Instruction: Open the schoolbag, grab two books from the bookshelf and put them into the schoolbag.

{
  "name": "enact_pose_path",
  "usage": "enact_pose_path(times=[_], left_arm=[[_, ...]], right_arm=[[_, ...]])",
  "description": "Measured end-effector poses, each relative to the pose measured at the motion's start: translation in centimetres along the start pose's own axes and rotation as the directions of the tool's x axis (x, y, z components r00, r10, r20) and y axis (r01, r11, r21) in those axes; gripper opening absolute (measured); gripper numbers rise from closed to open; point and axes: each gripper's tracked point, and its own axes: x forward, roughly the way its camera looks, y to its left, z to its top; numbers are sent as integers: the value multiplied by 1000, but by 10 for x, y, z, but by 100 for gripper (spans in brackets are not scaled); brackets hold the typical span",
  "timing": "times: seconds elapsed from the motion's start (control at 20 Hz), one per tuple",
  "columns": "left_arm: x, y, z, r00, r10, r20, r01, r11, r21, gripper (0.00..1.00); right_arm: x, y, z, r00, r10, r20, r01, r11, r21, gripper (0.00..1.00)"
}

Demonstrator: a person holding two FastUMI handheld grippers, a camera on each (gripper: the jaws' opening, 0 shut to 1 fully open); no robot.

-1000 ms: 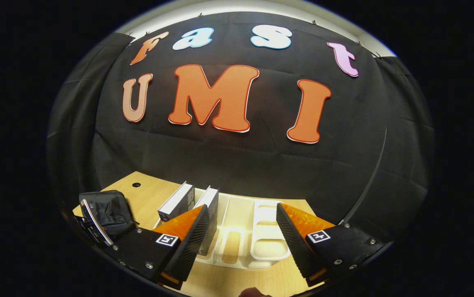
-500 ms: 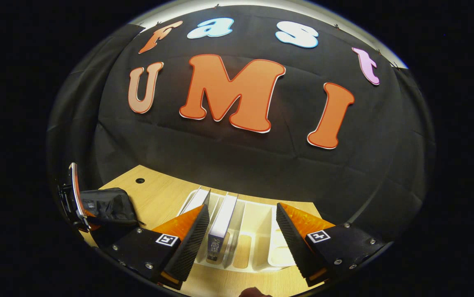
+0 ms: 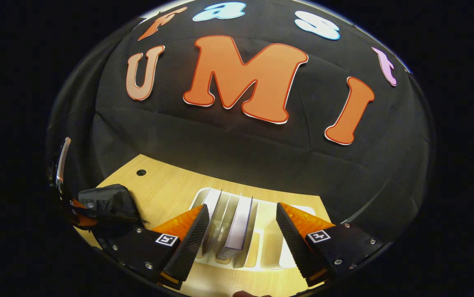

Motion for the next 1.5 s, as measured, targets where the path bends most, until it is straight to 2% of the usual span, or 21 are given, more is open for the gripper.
enact_pose_path(times=[0.25,0.35,0.45,0.6,0.9,1.2,1.25,1.3,1.35,1.4,1.45,1.5], left_arm=[[-9,23,14,992,-114,-46,113,993,-15,7],[-12,32,17,986,-149,-71,149,989,-3,7],[-14,35,19,978,-188,-94,190,982,9,7],[-12,39,21,966,-218,-139,223,974,21,7],[-9,41,25,957,-233,-170,243,969,41,7],[-1,42,30,955,-229,-187,243,969,53,7],[0,42,31,955,-228,-191,242,969,57,7],[1,42,32,954,-226,-196,242,969,59,7],[4,40,34,953,-228,-199,244,968,62,7],[3,40,35,953,-227,-202,245,967,65,7],[5,39,37,952,-228,-204,246,967,67,7],[7,40,37,952,-228,-205,246,967,66,7]], right_arm=[[21,21,4,994,28,-102,-29,1000,-9,98],[26,30,-2,985,42,-165,-45,999,-13,98],[31,28,-12,974,24,-226,-29,999,-19,98],[44,39,-24,951,30,-307,-40,999,-29,98],[63,53,-41,882,70,-467,-78,997,3,94],[83,57,-67,803,50,-594,-56,998,9,76],[85,61,-71,787,56,-614,-55,998,21,61],[87,65,-74,774,70,-629,-56,998,42,65],[88,68,-78,753,82,-653,-53,997,64,50],[88,70,-80,739,91,-668,-43,995,88,53],[88,72,-82,722,106,-683,-44,993,108,45],[88,74,-84,712,115,-693,-31,991,132,43]])
